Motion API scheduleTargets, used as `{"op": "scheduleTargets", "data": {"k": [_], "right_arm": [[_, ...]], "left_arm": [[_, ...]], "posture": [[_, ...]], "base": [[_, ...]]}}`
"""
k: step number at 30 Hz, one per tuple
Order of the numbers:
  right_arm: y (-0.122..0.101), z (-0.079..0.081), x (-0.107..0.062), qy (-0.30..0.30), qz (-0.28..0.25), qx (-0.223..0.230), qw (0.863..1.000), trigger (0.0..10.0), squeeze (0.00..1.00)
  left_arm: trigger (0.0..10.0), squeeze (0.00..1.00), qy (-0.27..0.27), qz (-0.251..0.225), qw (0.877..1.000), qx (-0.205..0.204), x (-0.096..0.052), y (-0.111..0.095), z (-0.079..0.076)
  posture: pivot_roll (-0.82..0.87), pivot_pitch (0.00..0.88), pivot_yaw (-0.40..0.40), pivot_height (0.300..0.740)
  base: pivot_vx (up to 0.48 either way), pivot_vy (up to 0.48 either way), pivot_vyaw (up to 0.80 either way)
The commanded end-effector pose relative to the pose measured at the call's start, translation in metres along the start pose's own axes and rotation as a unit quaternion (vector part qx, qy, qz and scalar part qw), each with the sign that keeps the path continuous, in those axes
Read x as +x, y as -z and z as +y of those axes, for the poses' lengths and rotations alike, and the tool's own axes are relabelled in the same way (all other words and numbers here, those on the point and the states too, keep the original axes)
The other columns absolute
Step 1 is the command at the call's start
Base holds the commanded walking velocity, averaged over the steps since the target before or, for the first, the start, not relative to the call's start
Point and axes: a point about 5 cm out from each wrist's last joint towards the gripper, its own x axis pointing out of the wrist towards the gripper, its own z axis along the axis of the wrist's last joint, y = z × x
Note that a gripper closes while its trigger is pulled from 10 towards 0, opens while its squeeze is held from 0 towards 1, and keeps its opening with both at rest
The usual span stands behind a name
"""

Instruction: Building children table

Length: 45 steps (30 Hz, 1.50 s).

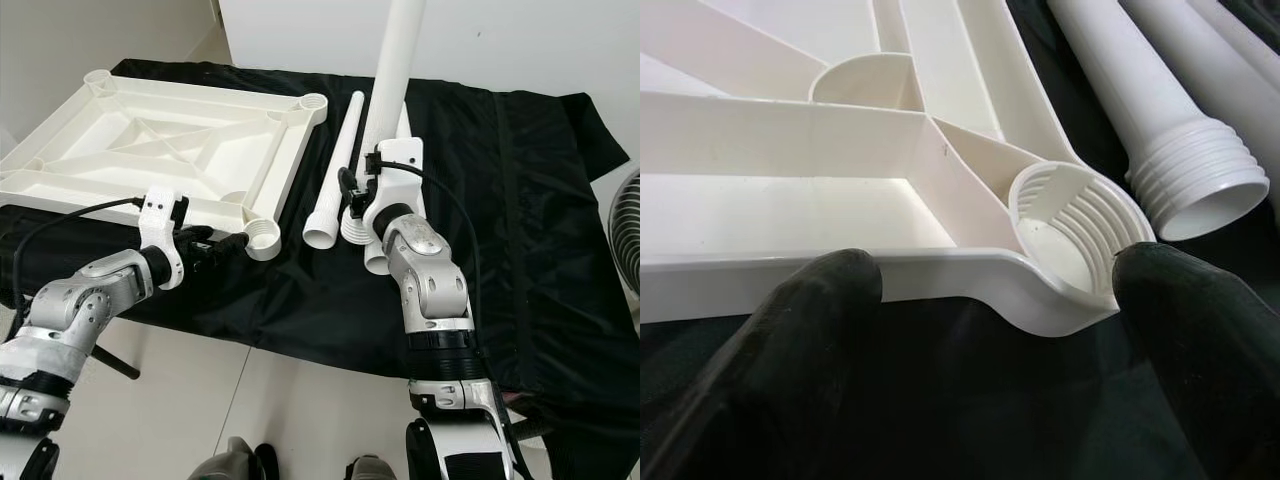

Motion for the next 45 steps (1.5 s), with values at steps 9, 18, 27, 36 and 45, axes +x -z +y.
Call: {"op": "scheduleTargets", "data": {"k": [9,18,27,36,45], "right_arm": [[-0.001,-0.007,0.001,0.022,-0.012,0.013,1.000,10.0,0.00],[-0.002,-0.008,0.004,0.026,-0.013,0.011,1.000,10.0,0.00],[-0.004,-0.009,0.005,0.025,-0.014,0.009,1.000,10.0,0.00],[-0.009,-0.012,0.002,0.026,-0.034,0.030,0.999,10.0,0.00],[-0.007,-0.010,0.010,0.016,-0.015,-0.012,1.000,10.0,0.00]], "left_arm": [[10.0,0.00,-0.111,-0.021,0.993,-0.024,-0.001,-0.012,0.023],[10.0,0.00,-0.156,-0.030,0.987,-0.028,0.003,-0.019,0.039],[10.0,0.00,-0.165,-0.037,0.985,-0.019,0.000,-0.023,0.041],[10.0,0.00,-0.176,-0.088,0.980,-0.031,-0.016,-0.034,0.038],[10.0,0.00,-0.151,-0.054,0.987,0.020,-0.014,-0.025,0.028]], "posture": [[-0.14,0.107,0.128,0.740],[-0.14,0.111,0.138,0.740],[-0.14,0.133,0.136,0.740],[-0.10,0.205,0.123,0.740],[-0.10,0.180,0.121,0.740]], "base": [[0.000,0.000,0.00],[0.000,0.000,0.00],[0.000,0.000,0.00],[0.000,0.000,0.00],[0.000,0.000,0.00]]}}
